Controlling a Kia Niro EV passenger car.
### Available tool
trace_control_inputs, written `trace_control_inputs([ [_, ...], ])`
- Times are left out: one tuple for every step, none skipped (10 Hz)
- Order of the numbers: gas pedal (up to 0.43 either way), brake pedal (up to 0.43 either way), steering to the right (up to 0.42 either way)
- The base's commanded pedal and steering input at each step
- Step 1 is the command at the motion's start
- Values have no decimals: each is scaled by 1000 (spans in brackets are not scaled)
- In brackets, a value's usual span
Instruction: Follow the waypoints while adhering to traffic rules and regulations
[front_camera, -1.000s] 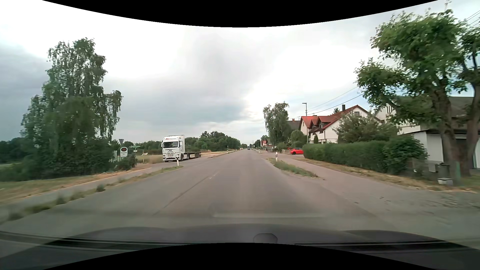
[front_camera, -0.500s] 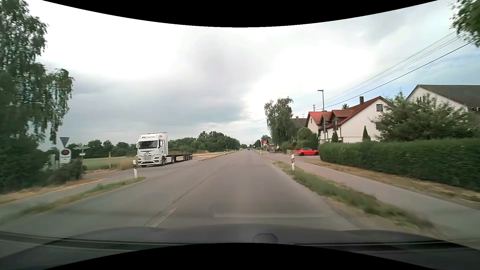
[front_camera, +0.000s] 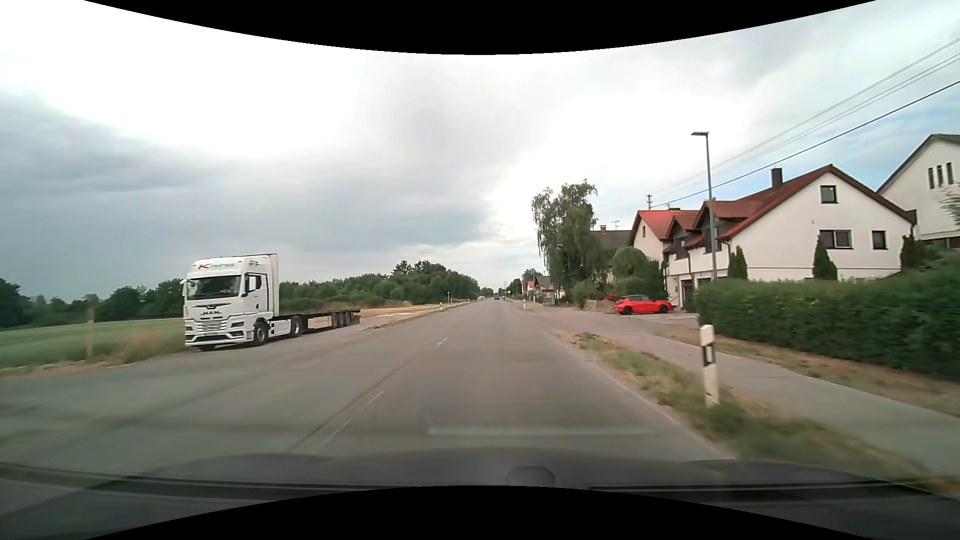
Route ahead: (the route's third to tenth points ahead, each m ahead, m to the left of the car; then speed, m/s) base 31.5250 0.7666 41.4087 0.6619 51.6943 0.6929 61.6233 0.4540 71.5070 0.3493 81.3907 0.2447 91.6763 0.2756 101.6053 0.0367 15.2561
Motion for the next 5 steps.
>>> trace_control_inputs([
  [177,0,-1],
  [177,0,-1],
  [177,0,-1],
  [177,0,-1],
  [177,0,-1],
])
